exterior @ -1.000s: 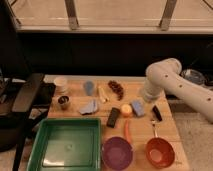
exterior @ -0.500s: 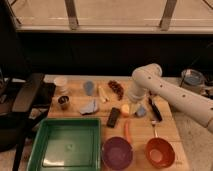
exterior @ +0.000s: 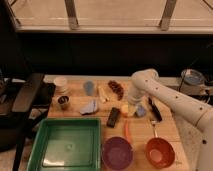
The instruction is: Place apple in red bowl
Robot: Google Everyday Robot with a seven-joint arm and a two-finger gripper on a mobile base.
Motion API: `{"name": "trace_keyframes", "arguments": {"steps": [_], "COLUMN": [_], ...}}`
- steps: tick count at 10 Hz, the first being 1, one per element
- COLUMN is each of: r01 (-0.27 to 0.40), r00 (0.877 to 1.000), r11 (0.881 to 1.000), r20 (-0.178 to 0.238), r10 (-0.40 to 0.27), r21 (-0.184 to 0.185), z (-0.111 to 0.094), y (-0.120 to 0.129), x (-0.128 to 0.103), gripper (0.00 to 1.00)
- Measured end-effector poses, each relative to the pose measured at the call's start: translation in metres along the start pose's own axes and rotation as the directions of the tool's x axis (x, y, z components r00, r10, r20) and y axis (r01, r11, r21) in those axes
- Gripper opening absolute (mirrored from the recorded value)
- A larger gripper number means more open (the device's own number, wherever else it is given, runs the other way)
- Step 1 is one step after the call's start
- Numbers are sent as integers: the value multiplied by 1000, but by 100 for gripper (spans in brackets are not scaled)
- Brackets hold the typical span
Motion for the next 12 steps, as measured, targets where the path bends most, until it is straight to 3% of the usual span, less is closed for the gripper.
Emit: {"name": "trace_keyframes", "arguments": {"steps": [2,4,6,8,9,12], "r01": [-15,-35,-38,-35,-34,-41], "r00": [1000,999,999,999,999,996], "r11": [999,998,999,999,999,997], "r20": [13,15,6,-18,-31,-78], "r10": [15,36,38,35,35,47], "r21": [-31,-47,-19,24,38,67], "z": [17,29,23,-9,-23,-76], "y": [3,8,9,11,13,47], "x": [2,5,6,5,5,19], "gripper": [64,49,29,7,2,0]}}
